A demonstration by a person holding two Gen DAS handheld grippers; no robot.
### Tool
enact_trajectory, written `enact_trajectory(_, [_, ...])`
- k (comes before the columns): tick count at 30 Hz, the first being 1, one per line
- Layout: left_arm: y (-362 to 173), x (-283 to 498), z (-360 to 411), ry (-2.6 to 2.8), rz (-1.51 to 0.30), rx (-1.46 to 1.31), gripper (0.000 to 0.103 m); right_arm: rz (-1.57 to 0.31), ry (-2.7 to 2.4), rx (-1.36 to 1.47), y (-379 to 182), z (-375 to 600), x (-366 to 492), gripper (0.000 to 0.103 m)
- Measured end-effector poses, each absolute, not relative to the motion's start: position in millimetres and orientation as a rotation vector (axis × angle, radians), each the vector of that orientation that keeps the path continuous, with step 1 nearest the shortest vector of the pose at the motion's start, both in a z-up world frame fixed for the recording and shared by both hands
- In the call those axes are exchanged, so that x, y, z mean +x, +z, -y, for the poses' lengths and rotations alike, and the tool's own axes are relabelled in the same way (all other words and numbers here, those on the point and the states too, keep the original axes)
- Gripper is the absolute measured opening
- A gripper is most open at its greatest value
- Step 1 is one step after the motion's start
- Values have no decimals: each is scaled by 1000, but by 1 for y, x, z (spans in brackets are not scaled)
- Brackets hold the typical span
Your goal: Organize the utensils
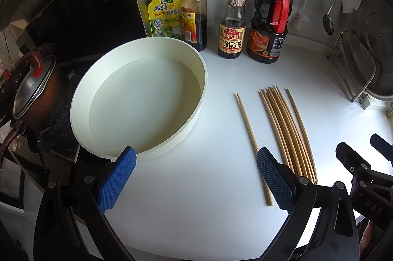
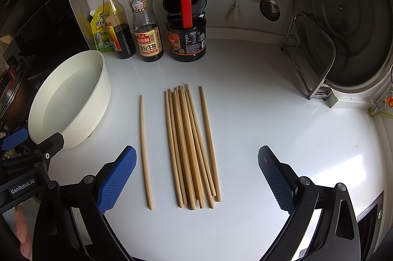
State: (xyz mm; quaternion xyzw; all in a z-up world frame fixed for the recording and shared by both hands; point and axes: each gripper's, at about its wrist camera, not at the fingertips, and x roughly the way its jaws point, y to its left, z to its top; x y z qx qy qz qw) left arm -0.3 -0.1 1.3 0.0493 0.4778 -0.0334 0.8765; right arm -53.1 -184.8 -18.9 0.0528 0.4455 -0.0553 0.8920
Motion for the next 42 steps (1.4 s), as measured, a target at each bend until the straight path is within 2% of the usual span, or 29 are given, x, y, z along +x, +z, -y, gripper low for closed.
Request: enact_trajectory(42, [6, 2, -6, -70, -993, 101, 97, -919, -113, 115, -13, 183, -57, 95])
